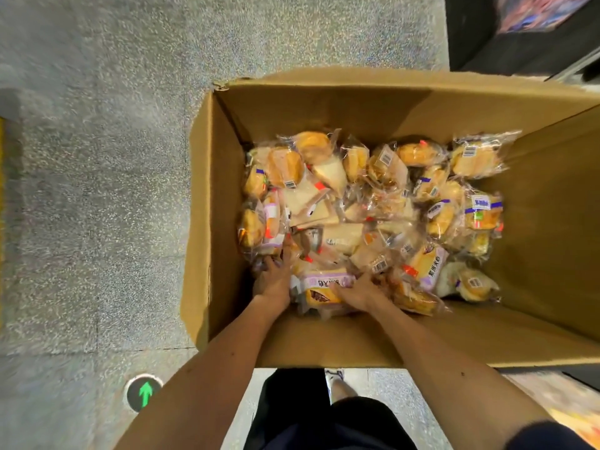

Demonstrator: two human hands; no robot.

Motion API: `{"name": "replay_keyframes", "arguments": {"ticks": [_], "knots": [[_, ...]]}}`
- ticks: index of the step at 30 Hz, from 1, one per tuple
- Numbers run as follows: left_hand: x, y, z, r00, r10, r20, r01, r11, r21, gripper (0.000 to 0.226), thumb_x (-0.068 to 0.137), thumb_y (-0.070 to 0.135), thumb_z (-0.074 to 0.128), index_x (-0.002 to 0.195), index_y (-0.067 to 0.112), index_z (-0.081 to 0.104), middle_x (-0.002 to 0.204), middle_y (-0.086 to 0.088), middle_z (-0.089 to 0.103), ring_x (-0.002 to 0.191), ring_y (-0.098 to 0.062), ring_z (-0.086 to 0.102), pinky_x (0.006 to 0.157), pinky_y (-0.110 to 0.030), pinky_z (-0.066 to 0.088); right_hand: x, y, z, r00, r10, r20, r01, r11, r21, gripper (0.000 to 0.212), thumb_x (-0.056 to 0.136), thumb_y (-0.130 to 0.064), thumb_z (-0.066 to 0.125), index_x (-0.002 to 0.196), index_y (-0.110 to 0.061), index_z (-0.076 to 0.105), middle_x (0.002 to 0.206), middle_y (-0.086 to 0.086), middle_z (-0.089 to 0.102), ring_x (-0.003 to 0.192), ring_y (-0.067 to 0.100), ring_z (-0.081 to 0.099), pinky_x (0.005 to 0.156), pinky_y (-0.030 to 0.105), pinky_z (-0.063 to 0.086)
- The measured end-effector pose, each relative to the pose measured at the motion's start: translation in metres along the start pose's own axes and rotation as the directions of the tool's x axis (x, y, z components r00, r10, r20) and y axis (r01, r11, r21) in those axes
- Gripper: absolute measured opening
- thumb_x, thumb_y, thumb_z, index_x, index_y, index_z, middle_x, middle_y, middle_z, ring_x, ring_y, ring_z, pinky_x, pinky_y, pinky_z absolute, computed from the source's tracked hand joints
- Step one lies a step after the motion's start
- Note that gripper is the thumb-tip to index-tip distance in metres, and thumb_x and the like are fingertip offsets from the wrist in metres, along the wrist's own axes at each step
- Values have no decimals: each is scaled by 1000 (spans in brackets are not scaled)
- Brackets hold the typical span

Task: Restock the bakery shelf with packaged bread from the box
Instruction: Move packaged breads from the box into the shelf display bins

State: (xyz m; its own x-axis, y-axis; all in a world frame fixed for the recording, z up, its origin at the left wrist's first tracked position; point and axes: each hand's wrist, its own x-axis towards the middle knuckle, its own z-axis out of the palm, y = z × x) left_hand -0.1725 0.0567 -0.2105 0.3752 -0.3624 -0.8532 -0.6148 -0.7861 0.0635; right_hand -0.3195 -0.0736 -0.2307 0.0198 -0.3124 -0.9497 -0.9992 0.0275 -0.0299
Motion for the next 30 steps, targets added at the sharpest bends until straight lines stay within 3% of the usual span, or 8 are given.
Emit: {"name": "replay_keyframes", "arguments": {"ticks": [5,9,13,18,22,25,28,30], "knots": [[-5,-5,-3,999,45,-19,-46,998,-44,98,95,9,58,156,28,-15,151,-30,25,137,-46,33,103,-48,43,-1,-15,-11,999,24,38,-28,996,88,87,74,-38,85,140,0,41,135,15,58,120,31,57,101,44,49],[-19,-5,-10,994,102,-27,-104,989,-102,83,99,11,49,158,24,-8,153,-27,23,134,-42,36,108,-45,37,7,-7,10,992,48,113,-49,999,11,104,58,-70,82,136,-8,52,140,10,53,127,30,49,107,44,41],[-25,-15,-11,990,137,14,-132,970,-203,71,101,14,44,158,26,2,162,-17,11,146,-35,22,119,-48,23,-13,-9,9,990,41,133,-58,990,125,76,81,-57,73,136,-7,54,138,8,53,128,27,49,106,35,41],[-27,-19,-16,988,153,19,-133,906,-401,83,97,0,45,157,39,2,164,-8,2,151,-32,8,120,-44,15,-22,-22,-9,966,54,251,-150,912,381,59,79,-46,78,123,-11,60,118,11,67,97,22,63,71,30,49],[-31,-21,-25,987,161,14,-135,871,-473,80,95,-4,45,157,37,14,162,-8,12,149,-32,16,120,-44,21,-31,-29,-18,920,64,386,-257,842,474,40,80,-37,79,109,-14,63,88,6,71,79,17,65,81,33,55],[-38,-26,-30,976,215,-38,-207,856,-473,77,91,-7,44,155,32,25,159,-10,22,146,-34,22,120,-44,24,-44,-29,-29,913,33,407,-253,828,501,34,81,-28,80,104,-13,61,98,9,69,91,22,66,93,40,54],[-50,-34,-35,949,301,-98,-314,850,-423,77,86,-2,43,152,35,31,158,-8,27,146,-32,24,122,-43,22,-63,-24,-47,903,-46,427,-209,822,530,24,85,-23,75,102,-13,62,98,12,72,98,27,66,89,48,57],[-68,-31,-47,913,382,-142,-407,832,-377,75,84,5,41,151,39,31,160,-4,24,149,-27,19,123,-37,16,-78,-19,-61,896,-128,425,-163,796,583,14,91,-19,69,97,-10,61,83,14,74,74,25,67,79,49,60]]}}
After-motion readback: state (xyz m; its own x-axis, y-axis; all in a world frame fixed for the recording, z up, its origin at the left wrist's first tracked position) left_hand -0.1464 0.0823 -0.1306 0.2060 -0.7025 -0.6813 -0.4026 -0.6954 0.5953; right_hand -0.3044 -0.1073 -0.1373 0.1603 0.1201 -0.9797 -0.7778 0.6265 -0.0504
